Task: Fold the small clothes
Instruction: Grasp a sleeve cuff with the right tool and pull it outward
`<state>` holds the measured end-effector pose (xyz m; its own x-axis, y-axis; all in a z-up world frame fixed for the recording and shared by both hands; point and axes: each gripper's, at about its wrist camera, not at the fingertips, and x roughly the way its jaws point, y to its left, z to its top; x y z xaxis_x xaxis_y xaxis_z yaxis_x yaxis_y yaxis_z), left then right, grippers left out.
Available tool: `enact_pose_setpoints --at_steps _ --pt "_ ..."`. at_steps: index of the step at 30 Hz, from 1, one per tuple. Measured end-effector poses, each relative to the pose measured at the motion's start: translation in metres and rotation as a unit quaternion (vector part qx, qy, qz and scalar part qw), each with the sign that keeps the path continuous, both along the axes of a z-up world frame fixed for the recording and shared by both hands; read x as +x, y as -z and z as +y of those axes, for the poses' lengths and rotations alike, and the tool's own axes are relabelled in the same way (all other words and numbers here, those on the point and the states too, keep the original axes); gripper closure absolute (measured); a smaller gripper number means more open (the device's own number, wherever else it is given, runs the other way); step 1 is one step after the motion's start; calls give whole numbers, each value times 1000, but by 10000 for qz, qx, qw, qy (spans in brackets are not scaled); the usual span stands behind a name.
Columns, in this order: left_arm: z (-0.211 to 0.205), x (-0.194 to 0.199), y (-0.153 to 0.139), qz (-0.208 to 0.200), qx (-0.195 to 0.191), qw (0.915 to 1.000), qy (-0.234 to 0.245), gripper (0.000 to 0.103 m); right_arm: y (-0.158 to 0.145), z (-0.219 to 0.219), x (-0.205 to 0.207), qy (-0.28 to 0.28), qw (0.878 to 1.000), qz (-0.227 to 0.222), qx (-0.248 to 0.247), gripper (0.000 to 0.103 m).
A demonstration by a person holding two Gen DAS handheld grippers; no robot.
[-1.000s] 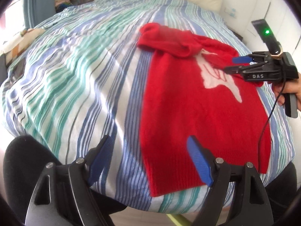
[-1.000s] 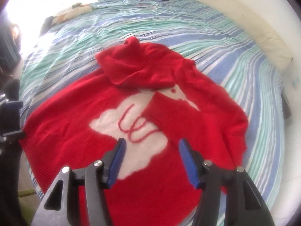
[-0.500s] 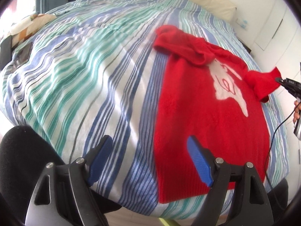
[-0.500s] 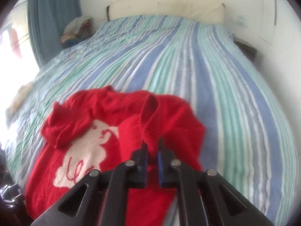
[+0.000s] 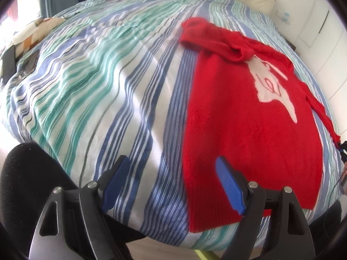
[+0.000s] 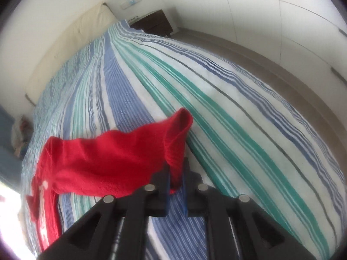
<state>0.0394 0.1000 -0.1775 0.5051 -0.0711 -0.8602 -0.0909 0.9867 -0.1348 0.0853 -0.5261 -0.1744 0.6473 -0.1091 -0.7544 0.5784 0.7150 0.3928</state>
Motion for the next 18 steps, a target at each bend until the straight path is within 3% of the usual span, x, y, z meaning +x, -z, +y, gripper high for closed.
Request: enact_pose_setpoints --at_steps 5,7,9,11,12,15,18 --pt "-1 0 1 0 36 10000 10 20 1 -7 -14 -120 9981 -427 419 88" --pt "-2 0 1 14 56 10000 25 20 3 -10 -18 -209 9951 -664 695 68" --pt "-3 1 2 27 77 10000 37 20 2 -13 -18 -228 9911 -899 951 58" --pt "-4 2 2 35 96 9999 45 20 4 -15 -11 -215 9894 -905 1118 57" --pt "-4 2 2 36 100 9999 48 20 6 -16 -5 -209 9893 -821 1186 59" --pt "-4 1 2 26 91 9999 42 20 4 -21 3 -60 9925 -619 1050 91" --pt "-4 1 3 27 101 9999 41 20 -3 -27 3 139 9982 -202 544 99"
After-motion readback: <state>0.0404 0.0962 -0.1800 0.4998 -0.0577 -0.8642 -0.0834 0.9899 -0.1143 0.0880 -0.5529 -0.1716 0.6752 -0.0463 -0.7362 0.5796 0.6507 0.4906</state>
